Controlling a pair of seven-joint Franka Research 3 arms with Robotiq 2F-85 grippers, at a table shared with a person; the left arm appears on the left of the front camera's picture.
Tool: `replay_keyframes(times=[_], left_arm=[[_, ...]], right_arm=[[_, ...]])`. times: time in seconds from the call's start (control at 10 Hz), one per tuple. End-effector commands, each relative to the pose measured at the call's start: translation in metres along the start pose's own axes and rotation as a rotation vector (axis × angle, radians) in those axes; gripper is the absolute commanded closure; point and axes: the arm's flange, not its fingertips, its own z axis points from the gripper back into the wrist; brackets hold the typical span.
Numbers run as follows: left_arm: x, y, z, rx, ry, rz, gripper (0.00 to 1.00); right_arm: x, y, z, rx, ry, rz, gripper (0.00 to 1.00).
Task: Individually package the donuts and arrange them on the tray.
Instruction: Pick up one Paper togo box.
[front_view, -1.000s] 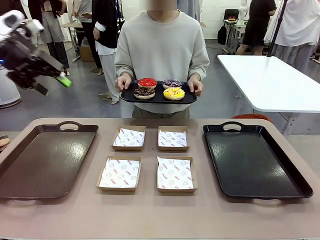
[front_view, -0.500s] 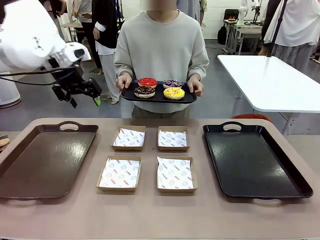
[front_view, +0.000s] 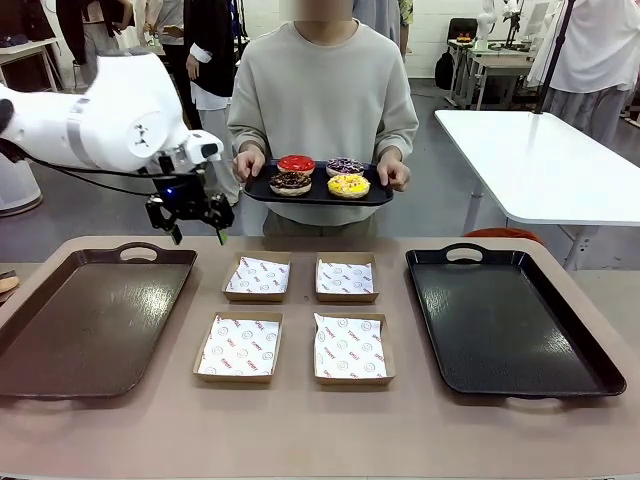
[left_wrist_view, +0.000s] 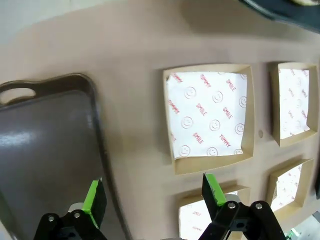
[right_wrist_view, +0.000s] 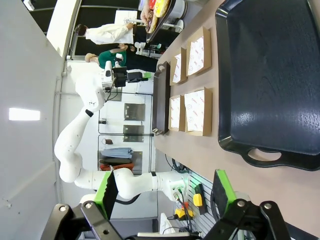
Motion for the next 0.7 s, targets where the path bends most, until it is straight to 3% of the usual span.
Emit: replay_keyframes(times=[0.0,0.6], left_arm=[[0.008,-0.017,-0.013,0.019,0.025,0.009,0.0],[0.007,-0.047,-0.049,0.029,0.06,0.01,0.0]], right_arm=[[0.001,-0.001,0.0,0.003,-0.004,-0.004,0.0],[0.001,-0.001,0.0,0.003,-0.004,-0.004,0.0]])
